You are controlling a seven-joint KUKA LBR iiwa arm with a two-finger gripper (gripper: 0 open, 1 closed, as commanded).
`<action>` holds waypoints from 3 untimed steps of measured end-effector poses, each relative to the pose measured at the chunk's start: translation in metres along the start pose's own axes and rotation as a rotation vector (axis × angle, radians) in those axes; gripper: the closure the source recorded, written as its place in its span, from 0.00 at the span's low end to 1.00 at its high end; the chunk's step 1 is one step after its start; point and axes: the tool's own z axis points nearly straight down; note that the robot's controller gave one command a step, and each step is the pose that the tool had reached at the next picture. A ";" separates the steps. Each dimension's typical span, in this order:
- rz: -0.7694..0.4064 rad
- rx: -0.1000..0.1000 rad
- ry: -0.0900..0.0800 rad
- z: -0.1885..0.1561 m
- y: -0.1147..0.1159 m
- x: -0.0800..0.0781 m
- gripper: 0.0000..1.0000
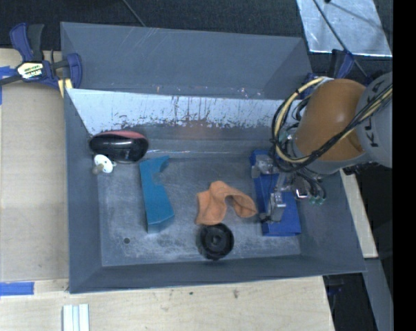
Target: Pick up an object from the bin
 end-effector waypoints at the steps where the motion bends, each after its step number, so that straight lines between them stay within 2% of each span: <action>1: -0.039 0.000 0.000 0.015 0.053 0.001 0.00; 2: 0.000 -0.002 0.002 0.027 0.045 0.021 1.00; 3: -0.002 -0.001 0.002 0.027 0.045 0.021 1.00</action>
Offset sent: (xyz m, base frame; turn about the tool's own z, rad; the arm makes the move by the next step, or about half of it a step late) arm -0.0230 0.0455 -0.0283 -0.0034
